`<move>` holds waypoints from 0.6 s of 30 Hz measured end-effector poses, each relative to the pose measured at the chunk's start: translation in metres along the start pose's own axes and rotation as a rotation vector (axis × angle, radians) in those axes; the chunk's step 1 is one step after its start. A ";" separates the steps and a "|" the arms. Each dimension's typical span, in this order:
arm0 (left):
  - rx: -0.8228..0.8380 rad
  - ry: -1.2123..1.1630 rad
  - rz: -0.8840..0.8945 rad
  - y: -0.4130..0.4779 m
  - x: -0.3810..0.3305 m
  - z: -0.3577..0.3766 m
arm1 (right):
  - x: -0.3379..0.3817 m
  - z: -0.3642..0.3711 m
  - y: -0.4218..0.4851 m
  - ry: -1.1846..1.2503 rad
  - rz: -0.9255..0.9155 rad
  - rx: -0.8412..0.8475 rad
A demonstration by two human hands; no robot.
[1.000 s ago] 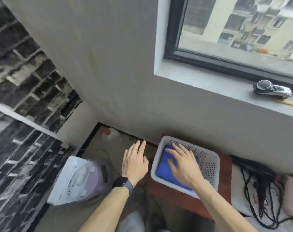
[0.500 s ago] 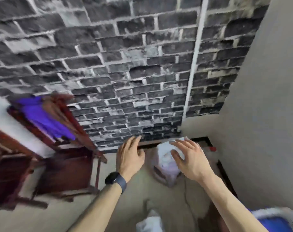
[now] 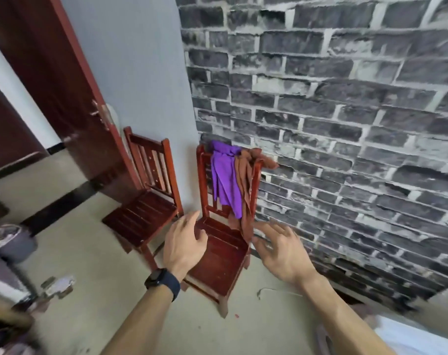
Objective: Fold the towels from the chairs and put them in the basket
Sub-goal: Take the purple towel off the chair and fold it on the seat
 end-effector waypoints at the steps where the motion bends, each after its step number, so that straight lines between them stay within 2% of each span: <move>1: 0.000 -0.004 0.001 0.017 0.011 -0.006 | 0.008 0.010 0.019 -0.003 -0.009 0.012; 9: 0.021 -0.039 0.045 0.143 0.048 -0.030 | 0.040 0.026 0.149 -0.037 -0.002 -0.080; 18: 0.114 -0.071 0.102 0.267 0.029 0.010 | -0.026 0.054 0.268 -0.067 0.071 -0.092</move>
Point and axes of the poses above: each hand's wrist, its own y-axis towards the middle knuckle, its own z-axis out of the palm, x = y × z, the point moved 9 cm from there along y, towards the middle knuckle, and after that the axes turned 2 degrees about -z, right-handed, at the moved point
